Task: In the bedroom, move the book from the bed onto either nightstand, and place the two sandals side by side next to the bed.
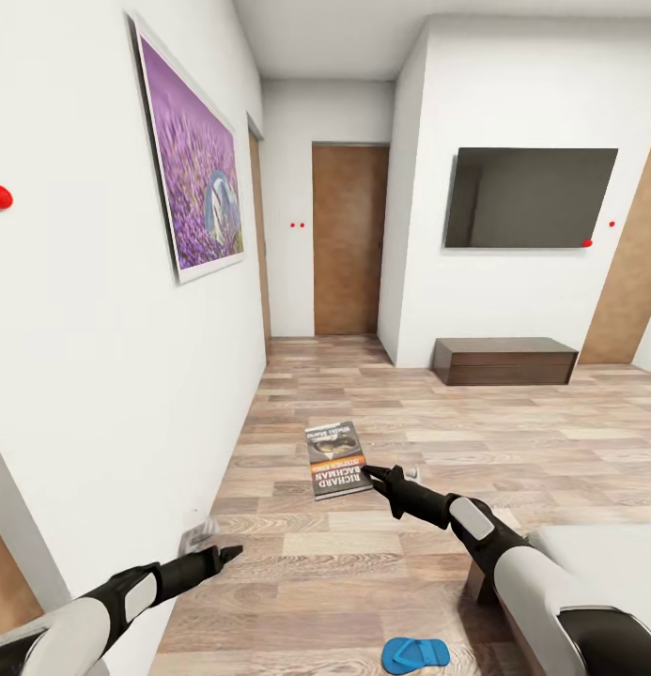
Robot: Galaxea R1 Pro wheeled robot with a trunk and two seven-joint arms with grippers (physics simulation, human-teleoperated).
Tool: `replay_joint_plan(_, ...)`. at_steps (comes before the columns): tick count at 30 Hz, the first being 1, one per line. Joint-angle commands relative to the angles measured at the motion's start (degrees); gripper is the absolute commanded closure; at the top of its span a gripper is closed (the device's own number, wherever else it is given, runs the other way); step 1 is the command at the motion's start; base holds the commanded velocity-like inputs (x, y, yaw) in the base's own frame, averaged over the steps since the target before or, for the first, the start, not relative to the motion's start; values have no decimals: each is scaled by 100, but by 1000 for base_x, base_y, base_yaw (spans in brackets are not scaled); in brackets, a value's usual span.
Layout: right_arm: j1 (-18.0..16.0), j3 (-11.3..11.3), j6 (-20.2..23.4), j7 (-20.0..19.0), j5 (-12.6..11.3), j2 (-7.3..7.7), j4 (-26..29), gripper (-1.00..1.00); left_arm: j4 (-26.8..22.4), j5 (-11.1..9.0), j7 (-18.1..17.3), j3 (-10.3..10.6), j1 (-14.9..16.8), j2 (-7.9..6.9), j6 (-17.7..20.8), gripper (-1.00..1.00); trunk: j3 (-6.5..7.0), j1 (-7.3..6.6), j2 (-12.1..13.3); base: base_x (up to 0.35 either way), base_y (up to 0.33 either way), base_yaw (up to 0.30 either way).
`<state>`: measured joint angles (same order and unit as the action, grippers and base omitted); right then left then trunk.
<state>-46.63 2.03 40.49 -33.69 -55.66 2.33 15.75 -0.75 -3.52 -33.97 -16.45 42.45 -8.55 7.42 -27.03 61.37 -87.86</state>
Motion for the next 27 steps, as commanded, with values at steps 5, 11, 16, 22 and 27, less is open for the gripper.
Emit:
replay_joint_plan(5, -4, 19, 20, -12, -33, 4, -9, 100, -10, -47, 326, -29, -234, 108, -60, -100, -6, 0, -4, 0, 0, 0)
replay_joint_plan(11, -4, 23, 20, -14, -33, 10, -12, 100, -8, -51, 493, -28, -380, 158, -117, -100, -6, 0, -4, 0, 0, 0)
replay_joint_plan(16, -4, 19, 26, -19, -31, 24, -19, 100, -6, -57, 545, -31, -457, 185, -137, -100, -6, 0, -4, 0, 0, 0)
replay_joint_plan(22, -4, 27, 38, -36, -20, 132, -37, 100, -4, -60, 561, -33, -522, 235, -144, -100, -6, 0, -4, 0, 0, 0)
replay_joint_plan(27, -4, 27, 56, -59, -23, 221, -48, 100, -8, -64, 565, -33, -639, 258, -180, -100, -6, 0, -4, 0, 0, 0)
